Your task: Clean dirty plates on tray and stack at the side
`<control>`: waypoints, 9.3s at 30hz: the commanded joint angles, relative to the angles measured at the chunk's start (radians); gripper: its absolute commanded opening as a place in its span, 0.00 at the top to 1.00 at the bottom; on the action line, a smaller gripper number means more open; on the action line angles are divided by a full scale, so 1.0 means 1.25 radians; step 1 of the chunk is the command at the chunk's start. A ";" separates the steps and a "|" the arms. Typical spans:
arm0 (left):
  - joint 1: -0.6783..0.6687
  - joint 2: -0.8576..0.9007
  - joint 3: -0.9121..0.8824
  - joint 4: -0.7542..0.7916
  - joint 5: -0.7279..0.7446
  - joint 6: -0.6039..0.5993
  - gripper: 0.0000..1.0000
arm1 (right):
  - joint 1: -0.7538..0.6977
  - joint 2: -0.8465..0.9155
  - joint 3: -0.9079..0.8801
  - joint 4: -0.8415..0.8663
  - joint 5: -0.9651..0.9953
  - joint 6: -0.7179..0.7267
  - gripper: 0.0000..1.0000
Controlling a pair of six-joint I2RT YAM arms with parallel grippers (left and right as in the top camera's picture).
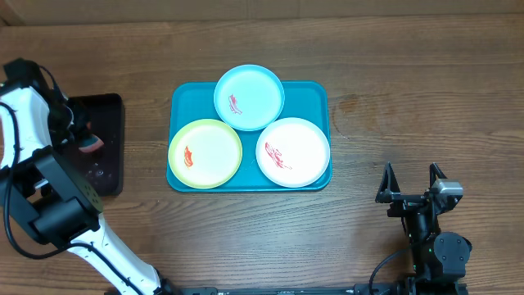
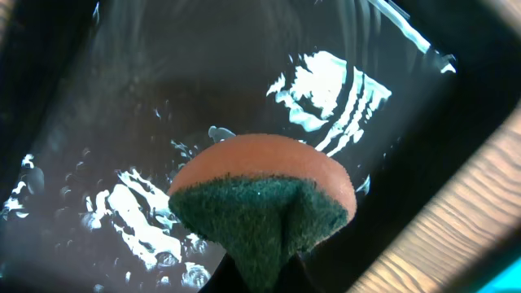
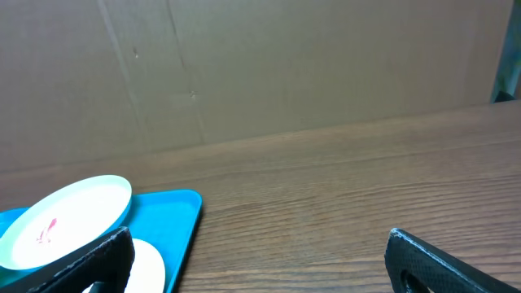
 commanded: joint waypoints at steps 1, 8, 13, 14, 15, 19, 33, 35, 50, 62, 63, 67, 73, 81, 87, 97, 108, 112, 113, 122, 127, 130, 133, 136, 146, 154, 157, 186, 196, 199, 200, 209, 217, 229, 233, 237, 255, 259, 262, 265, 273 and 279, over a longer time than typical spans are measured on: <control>0.007 -0.040 0.157 -0.048 0.052 -0.026 0.96 | -0.002 -0.008 -0.008 0.006 0.004 -0.003 0.00; -0.015 -0.046 0.298 -0.121 0.045 0.008 0.96 | -0.002 -0.008 -0.008 0.006 0.004 -0.003 0.00; -0.046 -0.020 0.125 -0.036 -0.143 0.002 0.95 | -0.002 -0.008 -0.008 0.006 0.004 -0.003 0.00; -0.049 -0.016 0.079 -0.008 -0.144 0.002 0.96 | -0.002 -0.008 -0.008 0.006 0.004 -0.003 0.00; -0.048 -0.015 0.049 -0.001 -0.143 0.001 0.96 | -0.002 -0.008 -0.008 0.006 0.004 -0.003 0.00; -0.045 -0.021 0.075 -0.043 -0.145 -0.035 0.96 | -0.002 -0.008 -0.008 0.006 0.004 -0.003 0.00; -0.071 -0.119 0.392 -0.280 0.352 -0.055 0.96 | -0.002 -0.008 -0.008 0.006 0.004 -0.003 0.00; -0.102 -0.114 0.388 -0.327 0.389 -0.009 0.96 | -0.002 -0.008 -0.008 0.006 0.004 -0.003 0.00; -0.476 -0.103 -0.015 -0.219 0.142 -0.040 0.96 | -0.002 -0.008 -0.008 0.006 0.004 -0.003 0.00; -0.517 -0.103 -0.257 0.014 0.088 -0.156 0.96 | -0.002 -0.008 -0.008 0.006 0.004 -0.003 0.00; -0.517 -0.103 -0.266 0.027 0.090 -0.164 0.96 | -0.002 -0.008 -0.008 0.006 0.004 -0.003 0.00; -0.517 -0.103 -0.285 0.056 0.091 -0.167 0.76 | -0.002 -0.008 -0.008 0.006 0.004 -0.003 0.00; -0.515 -0.103 -0.283 0.041 0.090 -0.167 0.26 | -0.002 -0.008 -0.008 0.006 0.004 -0.003 0.00; -0.446 -0.114 -0.052 -0.174 0.084 -0.161 0.36 | -0.002 -0.008 -0.008 0.006 0.004 -0.003 0.00; -0.370 -0.180 0.130 -0.244 0.079 -0.105 0.23 | -0.002 -0.008 -0.008 0.006 0.004 -0.003 0.00; -0.326 -0.201 0.132 -0.258 0.059 -0.106 0.00 | 0.000 -0.008 -0.008 0.126 0.010 0.027 0.00; -0.326 -0.201 0.132 -0.258 0.060 -0.107 0.00 | 0.004 -0.008 -0.008 0.421 -0.284 0.287 0.00; -0.326 -0.201 0.132 -0.258 0.065 -0.107 0.00 | 0.003 -0.006 0.060 0.604 -0.296 0.278 0.00; -0.326 -0.201 0.132 -0.258 0.065 -0.107 0.00 | 0.003 -0.001 0.104 0.575 -0.286 0.266 0.00; -0.326 -0.201 0.132 -0.259 0.065 -0.107 0.00 | 0.003 0.383 0.782 -0.330 -0.280 0.086 0.00; -0.326 -0.201 0.132 -0.258 0.066 -0.107 0.00 | 0.004 0.656 1.049 -0.560 -0.545 0.164 0.00; -0.326 -0.201 0.132 -0.259 0.066 -0.107 0.00 | 0.005 0.775 1.094 -0.521 -0.752 0.201 0.00; -0.326 -0.201 0.132 -0.263 0.066 -0.107 0.00 | 0.028 0.866 1.093 -0.457 -0.811 0.264 0.03; -0.326 -0.201 0.132 -0.264 0.066 -0.107 0.00 | 0.125 0.947 1.093 -0.482 -0.693 0.264 0.07; -0.326 -0.201 0.132 -0.264 0.069 -0.110 0.00 | 0.467 1.305 1.112 -0.508 -0.185 0.351 0.01; -0.326 -0.201 0.132 -0.264 0.072 -0.110 0.00 | 0.504 1.539 1.245 -0.556 -0.286 0.284 0.07; -0.326 -0.201 0.132 -0.262 0.072 -0.110 0.00 | 0.535 1.544 1.244 -0.492 -0.214 0.285 0.11; -0.349 -0.187 0.117 -0.275 0.125 -0.062 0.00 | 0.659 1.684 1.241 -0.388 0.093 0.334 0.53; -0.384 -0.187 -0.060 -0.192 0.127 -0.061 0.17 | 0.660 1.720 1.241 -0.391 0.094 0.351 0.67; -0.384 -0.187 -0.118 -0.162 0.130 -0.061 0.29 | 0.661 1.720 1.241 -0.396 0.085 0.351 0.78; -0.384 -0.187 -0.140 -0.149 0.131 -0.061 0.34 | 0.661 1.720 1.241 -0.398 0.079 0.351 0.82; -0.400 -0.187 -0.277 -0.056 0.180 -0.034 0.32 | 0.660 1.729 1.241 -0.410 0.078 0.352 0.80; -0.450 -0.186 -0.340 0.027 0.179 -0.038 0.34 | 0.659 1.751 1.241 -0.417 0.077 0.367 0.81; -0.467 -0.186 -0.391 0.121 0.170 -0.047 0.48 | 0.652 1.758 1.241 -0.417 0.054 0.367 0.91; -0.467 -0.184 -0.396 0.158 0.171 -0.080 0.53 | 0.642 1.758 1.244 -0.416 0.016 0.366 0.95; -0.468 -0.172 -0.403 0.183 0.173 -0.095 0.55 | 0.626 1.758 1.244 -0.414 -0.015 0.366 0.95; -0.465 -0.121 -0.404 0.180 0.024 -0.080 0.93 | 0.617 1.758 1.244 -0.416 -0.036 0.345 0.95; -0.457 -0.121 -0.399 0.148 -0.073 -0.085 0.96 | 0.617 1.758 1.244 -0.418 -0.035 0.345 0.95; -0.450 -0.121 -0.383 0.121 -0.135 -0.093 0.96 | 0.617 1.758 1.244 -0.417 -0.035 0.345 0.95; -0.445 -0.121 -0.349 0.080 -0.206 -0.136 0.96 | 0.617 1.758 1.244 -0.417 -0.035 0.345 0.95; -0.446 -0.121 -0.314 0.107 -0.108 -0.150 0.96 | 0.617 1.758 1.244 -0.411 -0.035 0.345 0.95; -0.447 -0.121 -0.364 0.181 0.137 -0.118 0.96 | 0.617 1.758 1.244 -0.409 -0.036 0.345 0.94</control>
